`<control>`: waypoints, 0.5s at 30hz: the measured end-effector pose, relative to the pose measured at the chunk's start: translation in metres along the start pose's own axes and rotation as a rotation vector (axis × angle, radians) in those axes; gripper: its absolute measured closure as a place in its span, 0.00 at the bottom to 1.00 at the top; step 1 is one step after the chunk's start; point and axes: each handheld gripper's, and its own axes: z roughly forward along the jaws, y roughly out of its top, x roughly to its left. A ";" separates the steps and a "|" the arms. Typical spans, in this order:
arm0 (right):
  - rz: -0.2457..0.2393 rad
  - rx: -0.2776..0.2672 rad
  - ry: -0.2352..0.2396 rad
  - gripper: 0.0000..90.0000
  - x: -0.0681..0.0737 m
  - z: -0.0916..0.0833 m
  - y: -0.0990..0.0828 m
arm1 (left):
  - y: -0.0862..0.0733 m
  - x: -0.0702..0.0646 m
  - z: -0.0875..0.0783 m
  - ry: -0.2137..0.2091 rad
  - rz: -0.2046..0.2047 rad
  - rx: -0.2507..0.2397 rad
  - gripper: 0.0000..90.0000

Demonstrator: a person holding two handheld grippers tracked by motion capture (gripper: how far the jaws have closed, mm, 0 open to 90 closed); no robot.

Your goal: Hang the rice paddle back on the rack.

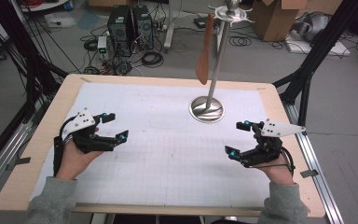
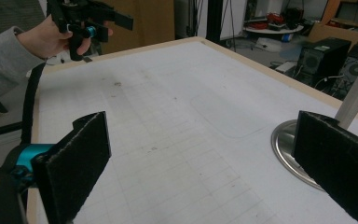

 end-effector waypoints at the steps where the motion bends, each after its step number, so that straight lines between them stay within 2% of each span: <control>1: 0.001 0.001 -0.001 0.04 0.000 0.000 0.000 | 0.000 0.000 -0.002 0.002 0.001 -0.002 0.17; 5: 0.007 -0.002 -0.003 0.04 -0.001 -0.002 0.000 | -0.004 -0.001 -0.006 0.016 0.001 -0.006 0.17; 15: 0.023 -0.001 -0.013 0.04 -0.004 -0.001 -0.003 | -0.021 0.003 -0.017 0.052 -0.036 -0.031 0.17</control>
